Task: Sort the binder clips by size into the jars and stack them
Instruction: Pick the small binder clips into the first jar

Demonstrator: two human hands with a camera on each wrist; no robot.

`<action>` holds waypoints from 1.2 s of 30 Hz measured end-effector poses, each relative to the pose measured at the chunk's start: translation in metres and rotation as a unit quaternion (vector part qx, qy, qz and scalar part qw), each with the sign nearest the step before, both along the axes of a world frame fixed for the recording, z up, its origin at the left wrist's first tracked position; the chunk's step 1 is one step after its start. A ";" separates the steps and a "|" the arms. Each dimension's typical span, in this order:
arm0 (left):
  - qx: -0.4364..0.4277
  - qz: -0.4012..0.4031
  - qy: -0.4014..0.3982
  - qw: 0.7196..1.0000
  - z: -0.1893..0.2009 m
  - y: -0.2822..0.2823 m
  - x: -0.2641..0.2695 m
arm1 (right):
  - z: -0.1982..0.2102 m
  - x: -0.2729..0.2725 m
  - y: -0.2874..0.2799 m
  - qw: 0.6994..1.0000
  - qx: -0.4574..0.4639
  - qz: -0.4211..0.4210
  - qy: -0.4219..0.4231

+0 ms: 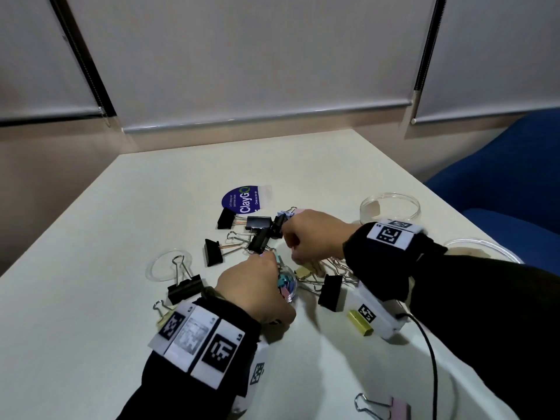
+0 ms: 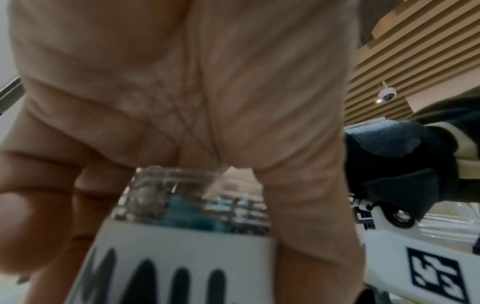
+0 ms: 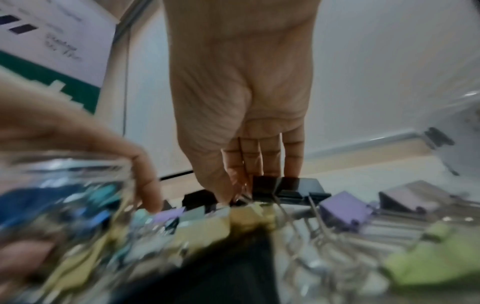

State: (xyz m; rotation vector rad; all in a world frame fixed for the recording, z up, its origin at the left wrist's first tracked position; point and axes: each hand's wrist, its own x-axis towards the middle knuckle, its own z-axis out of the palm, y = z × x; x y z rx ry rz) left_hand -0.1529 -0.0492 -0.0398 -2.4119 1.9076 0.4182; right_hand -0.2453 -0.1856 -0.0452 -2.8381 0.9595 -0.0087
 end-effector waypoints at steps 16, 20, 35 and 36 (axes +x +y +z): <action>0.012 0.004 -0.031 0.999 -0.001 -0.005 -0.013 | 0.013 0.013 -0.041 0.975 0.130 -0.157 -0.084; 0.010 0.007 -0.037 0.999 -0.001 -0.005 -0.016 | 0.009 0.029 -0.040 0.993 0.025 -0.112 0.024; 0.012 -0.002 -0.031 0.999 0.000 -0.005 -0.018 | 0.006 0.005 -0.056 0.980 0.048 -0.193 0.013; 0.013 -0.003 -0.032 0.999 0.000 -0.005 -0.019 | 0.006 0.004 -0.056 0.980 0.039 -0.193 0.008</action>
